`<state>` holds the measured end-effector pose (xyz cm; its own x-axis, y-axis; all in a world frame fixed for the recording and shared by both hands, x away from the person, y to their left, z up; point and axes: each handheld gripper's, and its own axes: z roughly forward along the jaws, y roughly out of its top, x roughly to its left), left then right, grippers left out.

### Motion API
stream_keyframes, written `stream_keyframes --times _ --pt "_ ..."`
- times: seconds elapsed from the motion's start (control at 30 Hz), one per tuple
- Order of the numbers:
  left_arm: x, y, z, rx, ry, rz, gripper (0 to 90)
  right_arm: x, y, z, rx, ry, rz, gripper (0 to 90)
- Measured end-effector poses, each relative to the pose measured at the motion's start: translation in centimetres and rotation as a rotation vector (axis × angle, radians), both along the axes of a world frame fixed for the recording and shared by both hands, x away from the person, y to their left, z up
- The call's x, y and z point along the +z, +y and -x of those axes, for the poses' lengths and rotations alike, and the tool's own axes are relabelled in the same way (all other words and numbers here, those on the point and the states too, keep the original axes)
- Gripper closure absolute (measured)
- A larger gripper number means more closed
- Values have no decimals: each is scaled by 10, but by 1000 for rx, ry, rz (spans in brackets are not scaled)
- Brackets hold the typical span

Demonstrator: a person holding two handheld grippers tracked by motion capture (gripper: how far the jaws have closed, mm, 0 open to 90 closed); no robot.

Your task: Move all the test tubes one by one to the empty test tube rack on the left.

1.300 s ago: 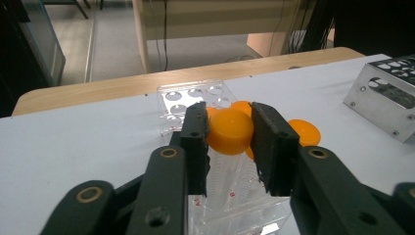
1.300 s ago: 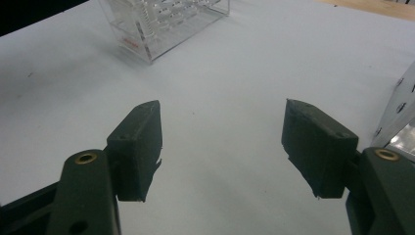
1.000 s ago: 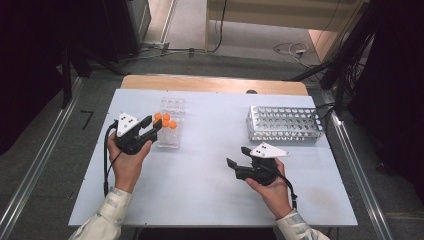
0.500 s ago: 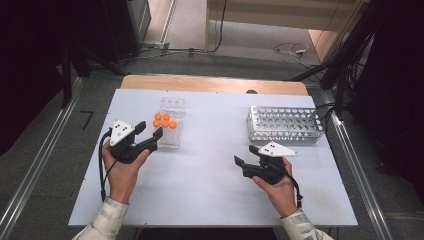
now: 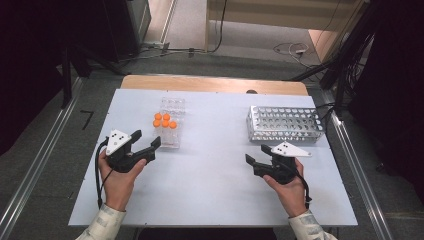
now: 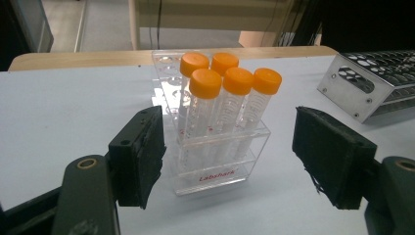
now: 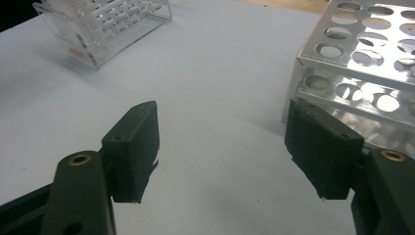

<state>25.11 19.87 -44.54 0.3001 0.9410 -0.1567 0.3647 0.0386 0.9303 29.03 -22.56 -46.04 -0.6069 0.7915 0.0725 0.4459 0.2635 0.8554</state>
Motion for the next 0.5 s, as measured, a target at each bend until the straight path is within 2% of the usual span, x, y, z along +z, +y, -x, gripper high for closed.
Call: stream_keyframes --times 0.27,0.4,0.5 --pt "-7 1 3 6 10 0 268 1 -11 0 -26 -5 -4 265" --pt "-11 4 4 1 16 31 248 2 -16 1 -39 -8 -8 264" --pt "-14 3 6 -1 23 27 238 2 -20 1 -46 -9 -8 263"
